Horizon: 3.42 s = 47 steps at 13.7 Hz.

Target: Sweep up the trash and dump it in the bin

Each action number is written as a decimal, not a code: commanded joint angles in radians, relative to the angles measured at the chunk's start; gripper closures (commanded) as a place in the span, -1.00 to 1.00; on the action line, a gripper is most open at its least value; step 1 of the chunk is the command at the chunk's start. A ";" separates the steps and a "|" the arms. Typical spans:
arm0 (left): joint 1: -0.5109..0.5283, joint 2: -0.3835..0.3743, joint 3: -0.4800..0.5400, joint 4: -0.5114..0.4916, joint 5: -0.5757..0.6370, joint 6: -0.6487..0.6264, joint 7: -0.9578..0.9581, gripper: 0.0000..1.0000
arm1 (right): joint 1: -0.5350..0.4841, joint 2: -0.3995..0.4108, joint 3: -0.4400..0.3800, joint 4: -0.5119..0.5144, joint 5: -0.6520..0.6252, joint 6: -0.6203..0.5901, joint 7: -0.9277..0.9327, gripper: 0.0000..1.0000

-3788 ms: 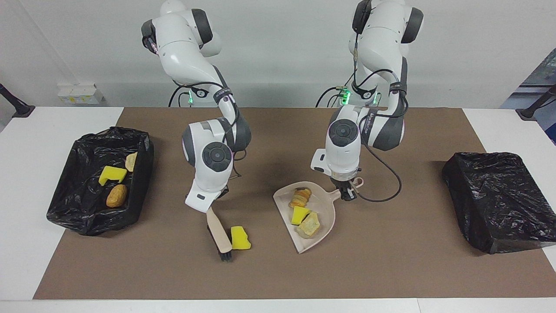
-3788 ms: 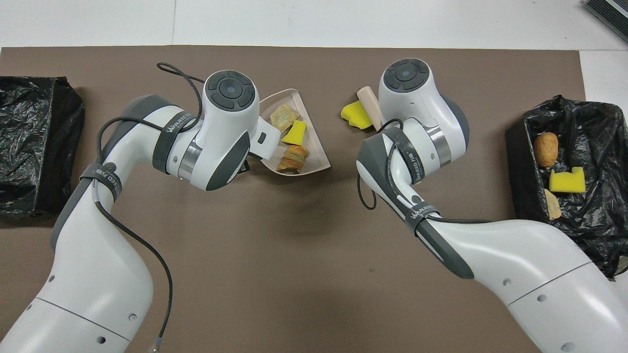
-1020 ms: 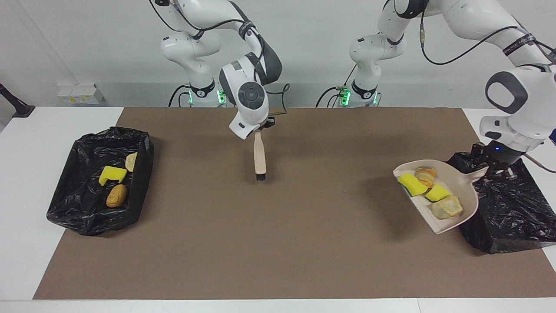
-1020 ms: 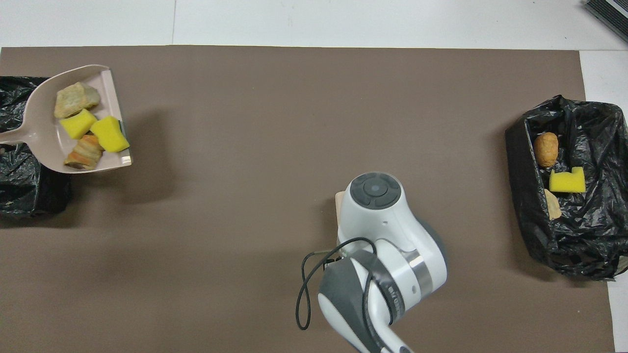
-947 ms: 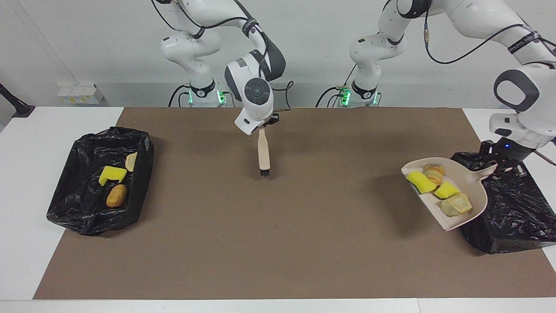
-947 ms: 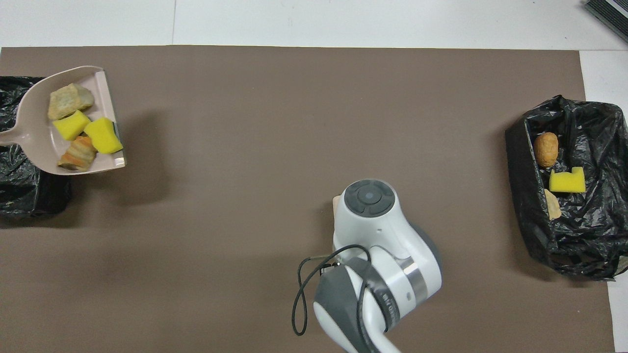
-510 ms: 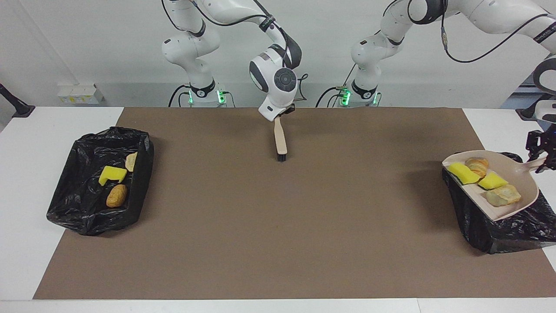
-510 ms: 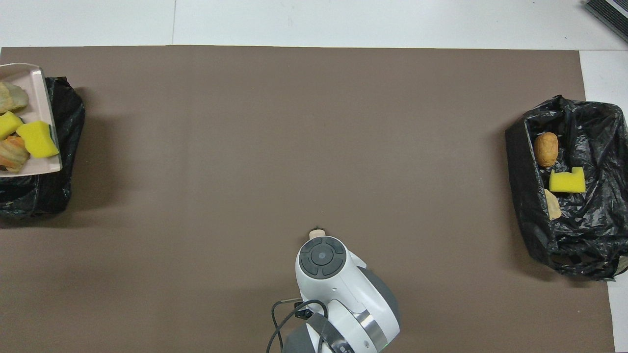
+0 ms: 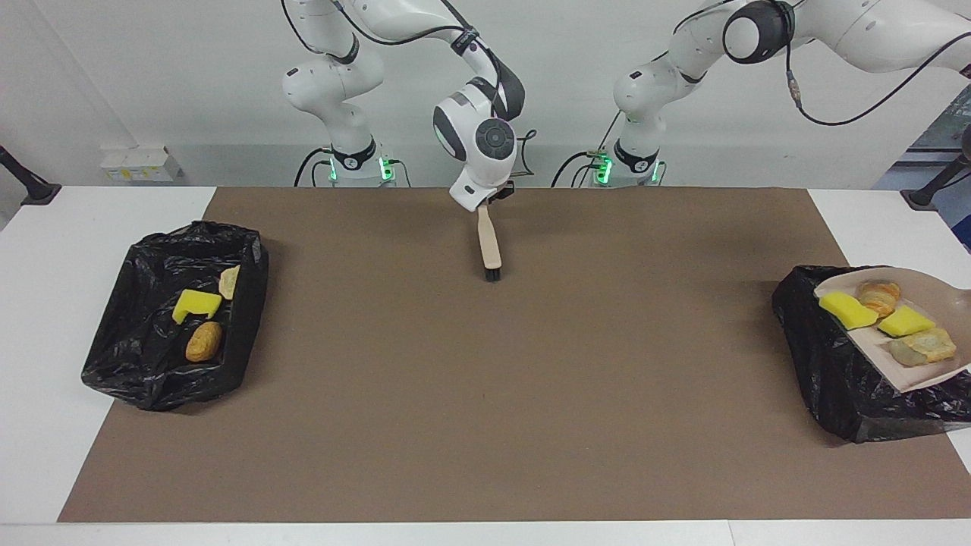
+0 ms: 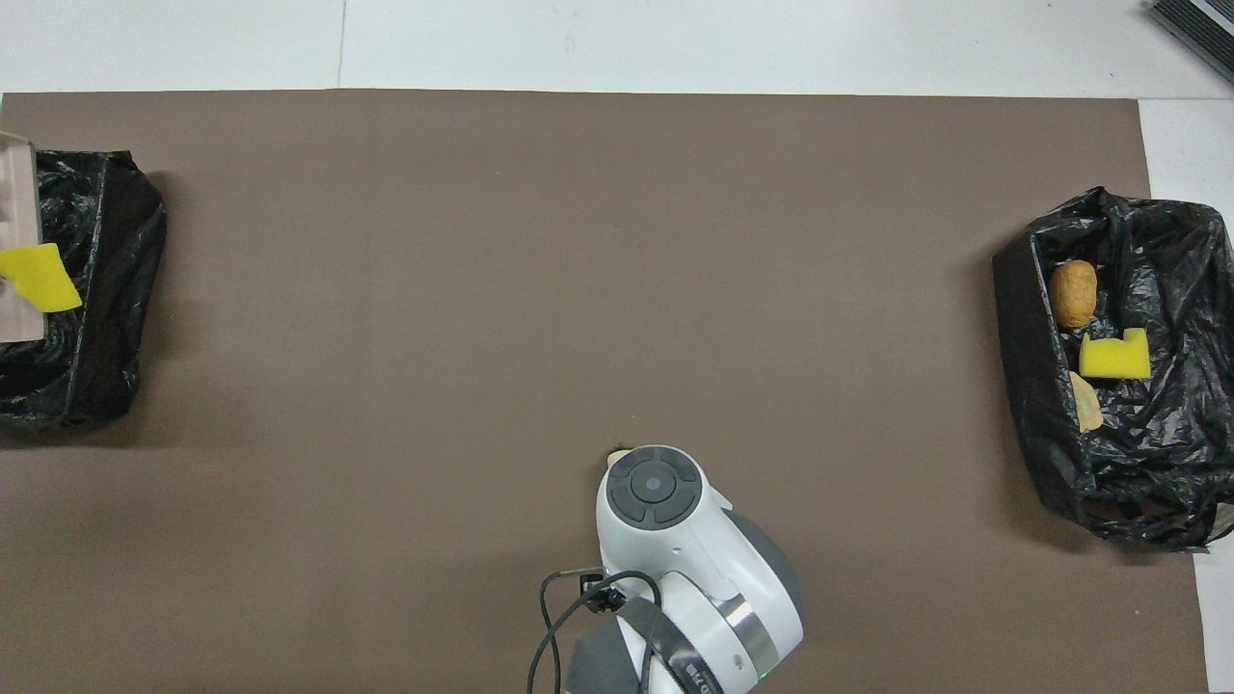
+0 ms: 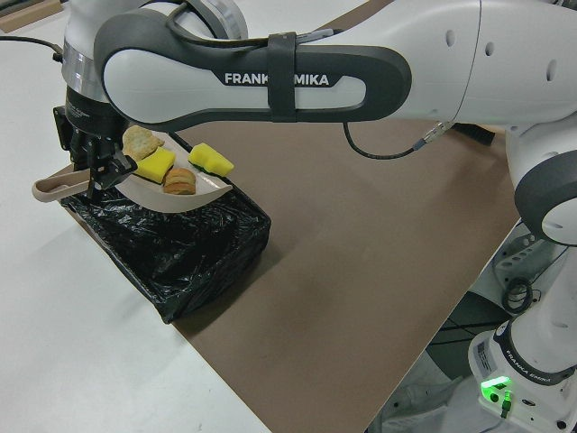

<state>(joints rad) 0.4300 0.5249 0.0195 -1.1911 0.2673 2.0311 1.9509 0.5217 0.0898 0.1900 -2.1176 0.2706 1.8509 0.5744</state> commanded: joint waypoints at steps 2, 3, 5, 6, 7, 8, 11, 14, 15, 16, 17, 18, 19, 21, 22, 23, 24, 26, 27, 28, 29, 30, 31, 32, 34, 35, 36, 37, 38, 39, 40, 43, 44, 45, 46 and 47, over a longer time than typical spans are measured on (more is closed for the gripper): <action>-0.001 0.032 -0.007 0.062 0.162 0.052 0.037 1.00 | -0.158 -0.013 -0.001 0.128 0.000 -0.099 -0.042 -1.00; -0.001 0.032 -0.007 0.061 0.173 0.067 0.037 1.00 | -0.189 -0.013 -0.001 0.149 -0.036 -0.107 -0.047 -1.00; -0.007 0.030 -0.009 0.061 0.263 0.072 0.037 1.00 | -0.225 -0.009 -0.001 0.201 -0.153 -0.143 -0.099 -1.00; -0.010 0.027 -0.009 0.061 0.297 0.072 0.036 1.00 | -0.256 -0.008 0.000 0.226 -0.186 -0.162 -0.138 -1.00; -0.013 0.021 -0.010 0.059 0.315 0.070 0.034 1.00 | -0.287 -0.008 -0.001 0.251 -0.192 -0.173 -0.183 -1.00; -0.019 0.017 -0.012 0.053 0.346 0.067 0.031 1.00 | -0.323 -0.002 -0.001 0.284 -0.192 -0.179 -0.230 -1.00; -0.051 0.003 -0.010 0.051 0.464 0.057 0.028 1.00 | -0.434 0.002 -0.001 0.326 -0.220 -0.177 -0.408 -1.00; -0.063 -0.023 -0.010 0.050 0.524 0.054 0.025 1.00 | -0.550 0.002 -0.003 0.363 -0.258 -0.179 -0.620 -1.00; -0.065 -0.029 -0.010 0.050 0.552 0.054 0.026 1.00 | -0.586 0.002 -0.004 0.375 -0.280 -0.177 -0.669 -1.00; -0.065 -0.034 -0.009 0.050 0.566 0.051 0.028 1.00 | -0.612 0.002 -0.004 0.390 -0.292 -0.176 -0.697 -1.00; -0.065 -0.055 -0.010 0.048 0.569 0.049 0.028 1.00 | -0.638 0.002 -0.004 0.396 -0.294 -0.173 -0.699 -1.00; -0.065 -0.072 -0.010 0.045 0.561 0.046 0.028 1.00 | -0.667 -0.001 -0.006 0.403 -0.295 -0.174 -0.699 -1.00; -0.066 -0.100 -0.015 0.038 0.555 0.026 0.025 1.00 | -0.687 -0.005 -0.007 0.421 -0.300 -0.176 -0.699 -1.00; -0.109 -0.149 -0.021 -0.007 0.526 -0.047 0.008 1.00 | -0.726 -0.016 -0.032 0.441 -0.315 -0.180 -0.699 -1.00; -0.141 -0.163 -0.021 -0.022 0.495 -0.096 -0.012 1.00 | -0.735 -0.019 -0.040 0.458 -0.318 -0.202 -0.699 -1.00; -0.172 -0.164 -0.023 -0.025 0.448 -0.136 -0.062 1.00 | -0.735 -0.027 -0.041 0.461 -0.315 -0.220 -0.693 -1.00; -0.191 -0.164 -0.023 -0.027 0.381 -0.159 -0.108 1.00 | -0.733 -0.036 -0.044 0.462 -0.315 -0.223 -0.688 -1.00; -0.227 -0.164 -0.021 -0.036 0.256 -0.196 -0.128 1.00 | -0.738 -0.042 -0.049 0.491 -0.315 -0.248 -0.663 -1.00; -0.256 -0.164 -0.021 -0.050 0.244 -0.207 -0.153 1.00 | -0.740 -0.044 -0.049 0.514 -0.315 -0.280 -0.663 -1.00; -0.283 -0.163 -0.023 -0.065 0.239 -0.215 -0.199 1.00 | -0.738 -0.045 -0.049 0.534 -0.315 -0.295 -0.662 -1.00; -0.310 -0.163 -0.023 -0.093 0.221 -0.218 -0.252 1.00 | -0.735 -0.053 -0.049 0.547 -0.317 -0.302 -0.662 -1.00; -0.350 -0.161 -0.021 -0.128 0.187 -0.219 -0.327 1.00 | -0.729 -0.064 -0.049 0.550 -0.315 -0.309 -0.662 -1.00; -0.388 -0.151 -0.021 -0.148 0.182 -0.226 -0.408 1.00 | -0.723 -0.068 -0.052 0.550 -0.315 -0.324 -0.662 -1.00; -0.436 -0.140 -0.023 -0.162 0.179 -0.250 -0.523 1.00 | -0.691 -0.079 -0.085 0.551 -0.314 -0.335 -0.662 -1.00; -0.488 -0.135 -0.023 -0.199 0.098 -0.259 -0.717 1.00 | -0.567 -0.091 -0.219 0.568 -0.304 -0.360 -0.663 -1.00; -0.510 -0.134 -0.023 -0.223 0.054 -0.259 -0.830 1.00 | -0.540 -0.091 -0.237 0.590 -0.306 -0.381 -0.663 -1.00; -0.549 -0.129 -0.023 -0.252 0.040 -0.256 -0.981 1.00 | -0.529 -0.087 -0.245 0.638 -0.307 -0.428 -0.663 -1.00; -0.580 -0.129 -0.023 -0.275 0.027 -0.244 -1.112 1.00 | -0.520 -0.082 -0.257 0.683 -0.307 -0.453 -0.663 -1.00; -0.618 -0.129 -0.023 -0.295 -0.006 -0.238 -1.215 1.00 | -0.502 -0.082 -0.274 0.691 -0.306 -0.455 -0.663 -1.00; -0.657 -0.128 -0.023 -0.309 -0.043 -0.235 -1.330 1.00 | -0.482 -0.085 -0.303 0.682 -0.295 -0.437 -0.660 -1.00; -0.698 -0.128 -0.023 -0.321 -0.068 -0.226 -1.441 1.00 | -0.479 -0.102 -0.311 0.648 -0.294 -0.411 -0.659 -1.00; -0.798 -0.128 -0.023 -0.351 -0.138 -0.201 -1.673 1.00 | -0.479 -0.134 -0.308 0.573 -0.292 -0.354 -0.647 -1.00; -0.832 -0.120 -0.023 -0.354 -0.154 -0.197 -1.746 1.00 | -0.479 -0.134 -0.307 0.571 -0.292 -0.352 -0.630 -1.00; -0.855 -0.111 -0.023 -0.352 -0.193 -0.190 -1.858 1.00 | -0.479 -0.134 -0.305 0.571 -0.289 -0.355 -0.613 -1.00; -0.872 -0.108 -0.023 -0.351 -0.250 -0.181 -1.989 1.00 | -0.479 -0.134 -0.305 0.571 -0.280 -0.358 -0.611 -1.00; -0.901 -0.105 -0.023 -0.346 -0.269 -0.167 -2.071 1.00 | -0.480 -0.134 -0.305 0.573 -0.269 -0.361 -0.611 -1.00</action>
<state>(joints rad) -0.4285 0.4276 -0.0248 -1.5197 0.0525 1.8219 0.0298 0.0366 -0.0094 -0.1129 -1.5045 -0.0206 1.4719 -0.0633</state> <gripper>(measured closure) 0.683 0.000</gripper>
